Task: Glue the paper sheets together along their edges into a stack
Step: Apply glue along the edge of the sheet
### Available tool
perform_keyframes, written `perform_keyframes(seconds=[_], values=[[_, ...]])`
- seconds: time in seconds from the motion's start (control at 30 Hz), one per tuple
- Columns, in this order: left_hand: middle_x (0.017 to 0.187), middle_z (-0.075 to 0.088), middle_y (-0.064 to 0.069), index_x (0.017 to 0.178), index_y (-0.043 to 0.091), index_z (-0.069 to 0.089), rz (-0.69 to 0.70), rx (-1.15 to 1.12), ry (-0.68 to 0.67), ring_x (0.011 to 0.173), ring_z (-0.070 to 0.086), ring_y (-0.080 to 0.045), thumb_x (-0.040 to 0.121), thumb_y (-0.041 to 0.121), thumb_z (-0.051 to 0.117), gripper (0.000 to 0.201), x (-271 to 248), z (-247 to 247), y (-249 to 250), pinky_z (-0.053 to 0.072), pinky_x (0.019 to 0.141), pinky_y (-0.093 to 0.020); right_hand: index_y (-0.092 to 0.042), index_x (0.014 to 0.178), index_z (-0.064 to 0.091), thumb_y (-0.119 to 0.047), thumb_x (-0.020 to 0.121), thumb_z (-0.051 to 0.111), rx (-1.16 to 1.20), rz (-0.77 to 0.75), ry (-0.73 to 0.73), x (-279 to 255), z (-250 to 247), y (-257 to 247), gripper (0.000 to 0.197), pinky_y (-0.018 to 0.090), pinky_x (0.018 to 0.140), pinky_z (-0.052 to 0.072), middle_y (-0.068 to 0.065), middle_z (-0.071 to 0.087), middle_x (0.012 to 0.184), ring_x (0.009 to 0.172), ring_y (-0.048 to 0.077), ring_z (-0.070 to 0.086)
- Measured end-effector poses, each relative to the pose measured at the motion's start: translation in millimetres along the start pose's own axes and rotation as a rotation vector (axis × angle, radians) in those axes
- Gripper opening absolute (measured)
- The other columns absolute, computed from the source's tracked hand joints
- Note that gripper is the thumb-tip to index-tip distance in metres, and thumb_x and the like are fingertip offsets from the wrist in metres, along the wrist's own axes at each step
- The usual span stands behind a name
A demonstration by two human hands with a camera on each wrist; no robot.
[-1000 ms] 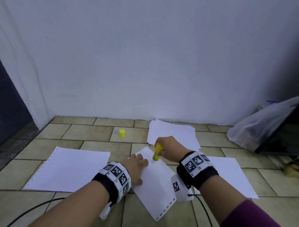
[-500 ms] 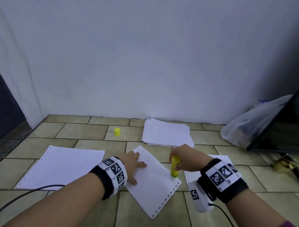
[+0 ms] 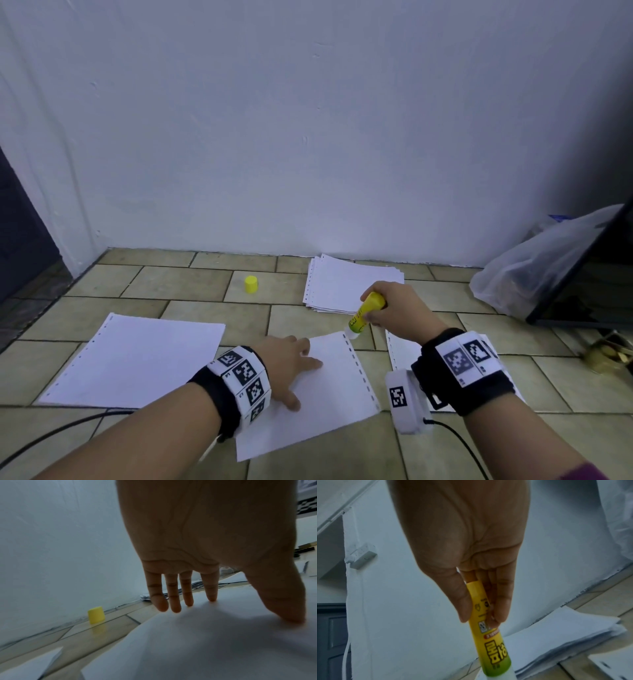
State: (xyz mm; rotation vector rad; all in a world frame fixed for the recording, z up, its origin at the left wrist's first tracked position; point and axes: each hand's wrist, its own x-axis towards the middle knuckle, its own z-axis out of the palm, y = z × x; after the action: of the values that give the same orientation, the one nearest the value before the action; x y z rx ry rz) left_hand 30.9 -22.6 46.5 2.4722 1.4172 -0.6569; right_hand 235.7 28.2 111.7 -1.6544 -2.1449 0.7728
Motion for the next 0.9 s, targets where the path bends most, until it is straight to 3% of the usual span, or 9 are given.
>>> perform_keyframes(seconds=[0.1, 0.33, 0.5, 0.63, 0.8, 0.9], values=[[0.150, 0.020, -0.001, 0.151, 0.027, 0.021, -0.033, -0.017, 0.037, 0.135, 0.026, -0.021, 0.086, 0.057, 0.058, 0.081, 0, 5, -7, 0.040, 0.104, -0.043, -0.015, 0.105, 0.063, -0.008, 0.081, 0.065, -0.019, -0.013, 0.020, 7, 11, -1, 0.025, 0.015, 0.057, 0.041, 0.001, 0.055, 0.096, 0.083, 0.016, 0.053], [0.150, 0.021, 0.001, 0.151, 0.025, 0.020, -0.067, -0.104, 0.075, 0.135, 0.025, -0.020, 0.087, 0.058, 0.056, 0.081, -2, 11, -10, 0.036, 0.107, -0.039, -0.013, 0.113, 0.060, -0.009, 0.085, 0.062, -0.055, -0.015, 0.013, 24, 47, -11, 0.028, 0.010, 0.053, 0.033, 0.008, 0.059, 0.113, 0.087, 0.014, 0.048], [0.150, 0.022, 0.003, 0.151, 0.026, 0.022, -0.072, -0.143, 0.081, 0.135, 0.025, -0.019, 0.086, 0.057, 0.059, 0.082, -1, 11, -12, 0.035, 0.108, -0.041, -0.013, 0.117, 0.060, -0.009, 0.087, 0.060, -0.152, -0.005, -0.048, 30, 48, -19, 0.030, 0.020, 0.073, 0.041, 0.009, 0.057, 0.121, 0.103, 0.019, 0.054], [0.150, 0.022, 0.003, 0.151, 0.026, 0.022, -0.066, -0.153, 0.072, 0.136, 0.024, -0.018, 0.085, 0.056, 0.060, 0.082, 0, 10, -13, 0.034, 0.109, -0.039, -0.014, 0.113, 0.065, -0.011, 0.085, 0.064, -0.330, -0.049, -0.180, 25, 35, -24, 0.028, 0.021, 0.076, 0.043, 0.005, 0.057, 0.120, 0.110, 0.018, 0.054], [0.149, 0.024, 0.004, 0.151, 0.027, 0.023, -0.062, -0.169, 0.086, 0.135, 0.026, -0.017, 0.085, 0.055, 0.061, 0.081, -1, 10, -13, 0.034, 0.109, -0.038, -0.014, 0.107, 0.067, -0.010, 0.082, 0.065, -0.441, -0.064, -0.267, 10, 27, -21, 0.026, 0.023, 0.070, 0.043, 0.004, 0.060, 0.116, 0.102, 0.018, 0.058], [0.149, 0.024, 0.004, 0.150, 0.027, 0.023, -0.056, -0.158, 0.092, 0.134, 0.027, -0.018, 0.086, 0.053, 0.061, 0.079, -2, 11, -13, 0.035, 0.108, -0.039, -0.013, 0.107, 0.068, -0.010, 0.081, 0.067, -0.468, -0.056, -0.300, 3, 22, -20, 0.026, 0.017, 0.057, 0.042, 0.004, 0.063, 0.113, 0.088, 0.015, 0.054]])
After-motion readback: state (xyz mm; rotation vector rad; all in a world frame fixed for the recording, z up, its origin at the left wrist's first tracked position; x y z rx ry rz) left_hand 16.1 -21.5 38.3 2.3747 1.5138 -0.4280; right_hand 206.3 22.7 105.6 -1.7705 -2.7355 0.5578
